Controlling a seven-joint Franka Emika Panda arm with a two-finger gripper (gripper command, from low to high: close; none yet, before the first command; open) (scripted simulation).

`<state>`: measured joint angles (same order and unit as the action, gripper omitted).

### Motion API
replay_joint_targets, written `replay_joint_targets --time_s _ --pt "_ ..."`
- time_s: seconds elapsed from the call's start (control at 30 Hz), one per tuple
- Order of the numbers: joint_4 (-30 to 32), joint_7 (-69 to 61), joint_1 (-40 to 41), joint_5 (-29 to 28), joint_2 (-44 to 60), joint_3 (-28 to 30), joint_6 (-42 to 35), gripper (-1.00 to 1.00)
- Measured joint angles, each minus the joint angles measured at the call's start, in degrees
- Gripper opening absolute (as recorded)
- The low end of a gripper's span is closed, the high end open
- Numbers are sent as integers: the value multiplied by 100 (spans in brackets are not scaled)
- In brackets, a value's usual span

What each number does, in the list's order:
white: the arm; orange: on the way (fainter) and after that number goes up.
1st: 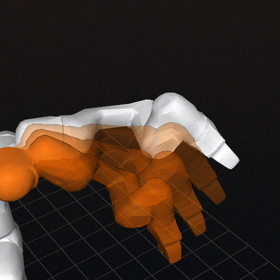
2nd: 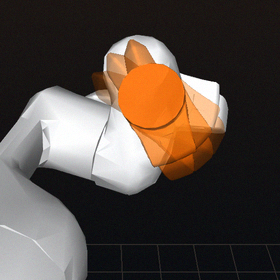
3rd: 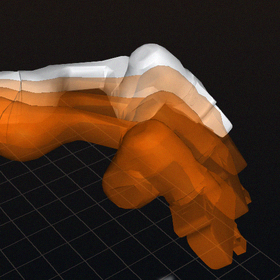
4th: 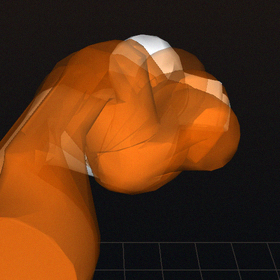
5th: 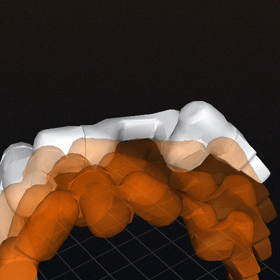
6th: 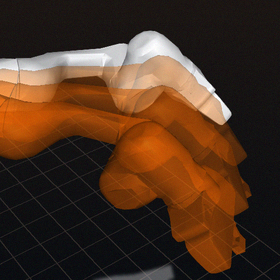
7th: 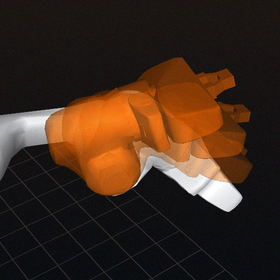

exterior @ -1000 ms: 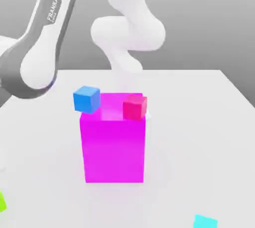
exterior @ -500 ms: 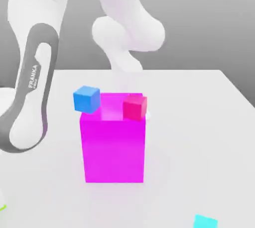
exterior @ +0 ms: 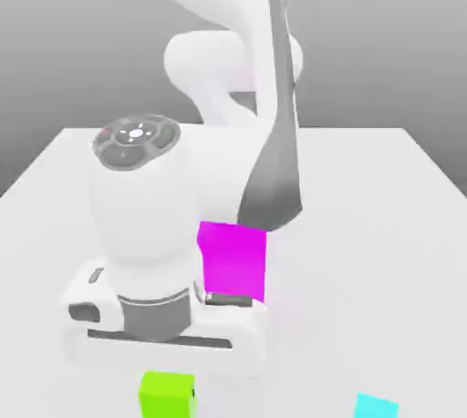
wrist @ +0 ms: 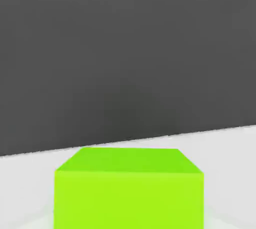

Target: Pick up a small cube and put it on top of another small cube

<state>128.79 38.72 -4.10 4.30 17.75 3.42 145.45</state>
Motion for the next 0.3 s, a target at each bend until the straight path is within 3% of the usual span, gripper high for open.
replay_joint_targets --time_s 0.17,0.2,0.3 --pt "-49 -136 -772 -493 264 -538 298 -100" --pt "-101 -141 -906 -587 486 -586 478 100" --pt "-101 -141 -906 -587 486 -586 478 100"
